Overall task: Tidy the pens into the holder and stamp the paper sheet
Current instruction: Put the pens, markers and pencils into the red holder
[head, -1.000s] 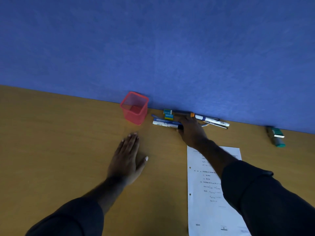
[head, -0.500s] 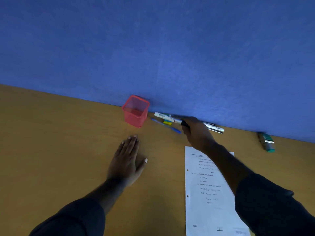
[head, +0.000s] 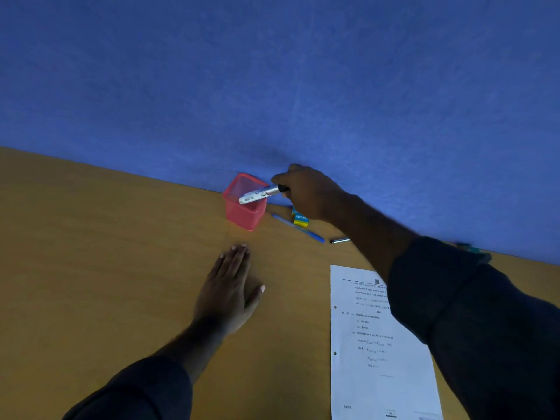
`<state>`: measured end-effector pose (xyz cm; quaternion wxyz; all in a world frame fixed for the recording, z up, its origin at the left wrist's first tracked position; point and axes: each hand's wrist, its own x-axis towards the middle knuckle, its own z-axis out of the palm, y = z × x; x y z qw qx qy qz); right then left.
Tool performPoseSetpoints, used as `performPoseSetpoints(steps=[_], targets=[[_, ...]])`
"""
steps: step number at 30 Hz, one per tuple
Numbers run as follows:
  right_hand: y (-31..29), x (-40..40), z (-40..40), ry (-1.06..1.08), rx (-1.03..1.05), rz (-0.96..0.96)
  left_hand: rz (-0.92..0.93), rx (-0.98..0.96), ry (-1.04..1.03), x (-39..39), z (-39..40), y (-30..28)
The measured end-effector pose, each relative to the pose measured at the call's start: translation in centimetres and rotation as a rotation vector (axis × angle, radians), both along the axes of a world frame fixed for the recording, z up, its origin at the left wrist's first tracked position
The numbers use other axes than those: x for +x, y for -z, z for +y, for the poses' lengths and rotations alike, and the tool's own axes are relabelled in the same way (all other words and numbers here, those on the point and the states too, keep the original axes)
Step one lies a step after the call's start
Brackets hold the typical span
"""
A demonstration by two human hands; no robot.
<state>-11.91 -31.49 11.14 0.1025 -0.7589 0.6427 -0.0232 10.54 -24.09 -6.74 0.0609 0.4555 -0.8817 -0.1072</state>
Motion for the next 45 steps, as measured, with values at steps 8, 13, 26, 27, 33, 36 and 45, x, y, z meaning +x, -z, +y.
performPoseSetpoints(steps=[8,13,26,27,33,36,45], targets=[[0.3,3.3,-3.1,-0.001,-0.047,0.366,0.005,0.018,-0.003,0.0,-0.1,0.3],[1.6,3.8,-2.6,-0.02,-0.121,0.455,0.006,0.023,-0.007,0.0,0.0,0.5],[2.8,0.9,-0.3,0.111,-0.211,0.135,0.001,0.023,-0.013,0.0,0.1,0.4],[3.0,0.3,0.2,0.138,-0.233,0.067,0.004,0.022,-0.013,0.0,0.1,0.4],[6.6,-5.2,4.8,0.493,-0.273,-0.155,0.012,0.008,-0.008,0.1,0.1,0.3],[8.6,-7.8,7.4,0.633,-0.174,-0.163,0.002,0.007,-0.005,0.1,0.1,0.3],[11.8,-10.1,11.0,0.672,-0.028,-0.004,-0.024,-0.004,-0.002,0.2,-0.1,0.9]])
